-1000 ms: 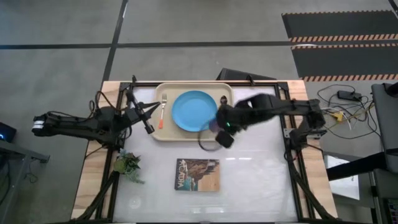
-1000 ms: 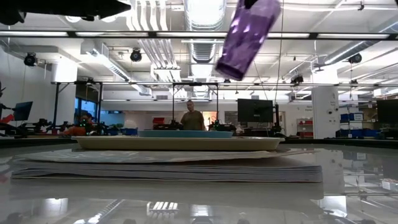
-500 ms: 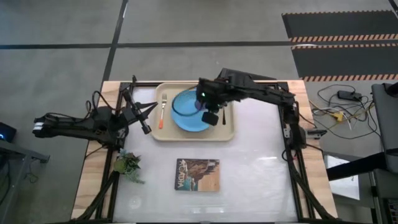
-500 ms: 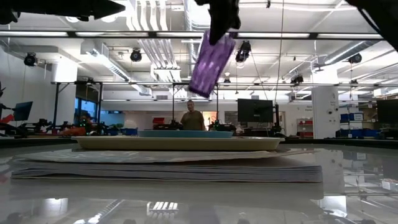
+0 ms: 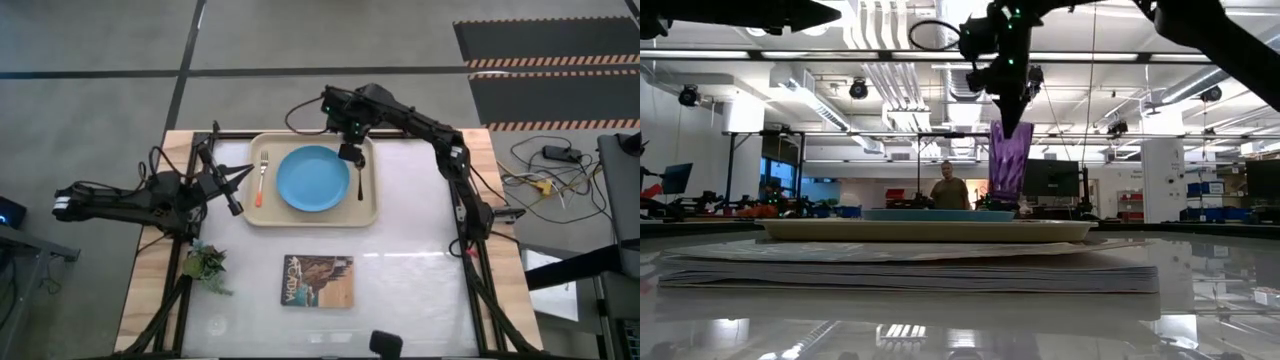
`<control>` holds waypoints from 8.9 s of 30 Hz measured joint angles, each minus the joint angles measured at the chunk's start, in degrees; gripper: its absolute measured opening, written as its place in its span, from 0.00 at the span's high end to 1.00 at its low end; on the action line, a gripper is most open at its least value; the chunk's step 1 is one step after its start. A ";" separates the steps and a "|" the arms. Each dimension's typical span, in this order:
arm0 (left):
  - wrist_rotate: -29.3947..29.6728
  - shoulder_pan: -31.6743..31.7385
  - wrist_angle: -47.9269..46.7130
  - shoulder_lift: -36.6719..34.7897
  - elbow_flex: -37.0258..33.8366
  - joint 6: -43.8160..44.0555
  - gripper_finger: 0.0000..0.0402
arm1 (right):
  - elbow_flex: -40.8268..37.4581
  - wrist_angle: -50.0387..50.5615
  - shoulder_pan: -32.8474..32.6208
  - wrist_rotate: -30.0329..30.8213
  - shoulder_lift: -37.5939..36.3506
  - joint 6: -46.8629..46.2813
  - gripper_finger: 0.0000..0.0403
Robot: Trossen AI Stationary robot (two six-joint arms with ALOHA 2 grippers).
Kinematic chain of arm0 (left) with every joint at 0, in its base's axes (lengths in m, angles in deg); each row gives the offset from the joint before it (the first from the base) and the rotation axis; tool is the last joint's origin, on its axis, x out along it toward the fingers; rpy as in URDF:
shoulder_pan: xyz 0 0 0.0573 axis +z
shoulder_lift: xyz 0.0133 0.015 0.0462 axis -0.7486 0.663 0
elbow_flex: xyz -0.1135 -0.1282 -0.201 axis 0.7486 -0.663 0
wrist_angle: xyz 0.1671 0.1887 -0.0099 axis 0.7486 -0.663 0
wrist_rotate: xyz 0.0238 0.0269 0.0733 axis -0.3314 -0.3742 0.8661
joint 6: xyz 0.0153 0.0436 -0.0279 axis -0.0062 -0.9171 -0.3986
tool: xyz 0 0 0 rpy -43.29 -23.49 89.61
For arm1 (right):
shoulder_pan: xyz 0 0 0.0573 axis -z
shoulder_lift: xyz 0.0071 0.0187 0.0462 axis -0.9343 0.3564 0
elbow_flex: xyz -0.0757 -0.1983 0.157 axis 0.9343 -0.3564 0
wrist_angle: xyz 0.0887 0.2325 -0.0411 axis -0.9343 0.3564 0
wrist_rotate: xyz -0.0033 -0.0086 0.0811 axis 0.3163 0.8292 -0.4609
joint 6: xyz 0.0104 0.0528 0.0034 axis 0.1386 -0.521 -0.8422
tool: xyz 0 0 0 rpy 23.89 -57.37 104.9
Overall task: Pick and place plate/cup/fork/spoon on tray
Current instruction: Put the violet cup on the light brown tray to the top right of the blue plate, then return to Home Position
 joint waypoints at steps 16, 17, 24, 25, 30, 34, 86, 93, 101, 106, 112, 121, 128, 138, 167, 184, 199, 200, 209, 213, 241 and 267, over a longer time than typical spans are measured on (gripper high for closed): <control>0.00 -0.01 0.00 0.24 0.02 -0.02 1.00 | 0.00 0.41 5.28 -5.59 1.01 5.18 0.98; 0.00 -0.01 -0.09 0.24 0.02 -0.02 1.00 | 0.00 0.39 5.28 -5.57 1.01 5.44 0.98; 0.00 0.00 -0.02 0.28 0.02 -0.02 1.00 | -0.17 -0.04 5.26 -5.59 1.01 5.85 0.98; 0.00 0.00 -0.02 0.28 0.02 -0.02 1.00 | -0.20 -0.02 5.27 -5.61 1.01 5.87 0.98; 0.00 0.00 -0.02 0.28 0.02 -0.02 1.00 | -0.31 -0.75 5.28 -5.69 1.01 5.90 0.98; 0.00 -0.01 -0.02 0.27 0.02 -0.02 1.00 | -0.49 -0.91 5.26 -5.83 1.01 5.90 0.98; 0.00 -0.02 0.03 0.20 0.02 -0.02 1.00 | -8.57 -12.70 5.30 -7.03 0.98 7.30 0.72; 0.00 -0.02 0.04 0.20 0.02 -0.02 1.00 | -8.57 -12.65 5.30 -6.95 0.96 6.49 0.66; 0.00 0.00 0.04 0.20 0.02 -0.02 1.00 | -7.54 -12.21 5.30 -6.94 -0.02 5.70 0.62; 0.00 0.00 0.04 0.20 0.02 -0.02 1.00 | -5.06 -11.08 5.30 -6.98 -1.16 4.39 0.61; -0.02 -0.02 0.04 0.20 0.02 -0.02 1.00 | -4.54 -9.30 4.35 -10.63 -5.11 -1.49 0.61; -0.02 0.00 -1.62 0.20 0.02 1.91 1.00 | -17.63 -23.87 -6.60 -14.64 -17.47 -1.84 0.69; -0.04 -0.02 -4.14 0.28 0.02 8.30 1.00 | -47.14 -51.50 -17.05 -14.82 -33.43 -1.12 0.73; -5.60 -0.04 -20.85 0.36 -0.01 30.63 1.00 | -85.16 -86.81 -23.35 -14.55 -55.91 -3.76 0.82; -22.71 -0.11 -35.47 -28.48 -10.04 32.67 1.00 | -124.36 -96.41 -23.36 -14.57 -106.31 -5.08 0.88; -22.86 -0.04 -26.26 -28.13 -19.41 29.42 1.00 | -130.00 -92.21 -23.33 -14.49 -118.71 4.58 0.92; -21.03 -0.02 -16.61 -24.20 -22.60 26.95 1.00 | -133.76 -92.10 -23.33 -14.99 -118.61 -0.59 0.98; -20.98 -0.01 -16.62 -24.04 -22.60 26.95 1.00 | -133.76 -92.10 -23.33 -14.32 -118.60 -0.62 0.98; -20.98 0.00 -16.47 -23.32 -22.69 26.95 1.00 | -133.80 -91.93 -23.33 -11.52 -118.28 -4.12 0.98; -20.98 -0.02 -16.25 -23.34 -22.71 26.95 1.00 | -133.81 -91.93 -23.33 -11.51 -117.89 -7.76 0.98; -21.03 -0.02 -16.17 -22.95 -22.80 26.95 1.00 | -133.85 -91.92 -23.33 -11.50 -117.83 -9.18 0.98; -21.05 0.00 -16.15 -22.40 -22.80 26.95 1.00 | -133.90 -91.92 -23.33 -11.49 -117.83 -9.18 0.98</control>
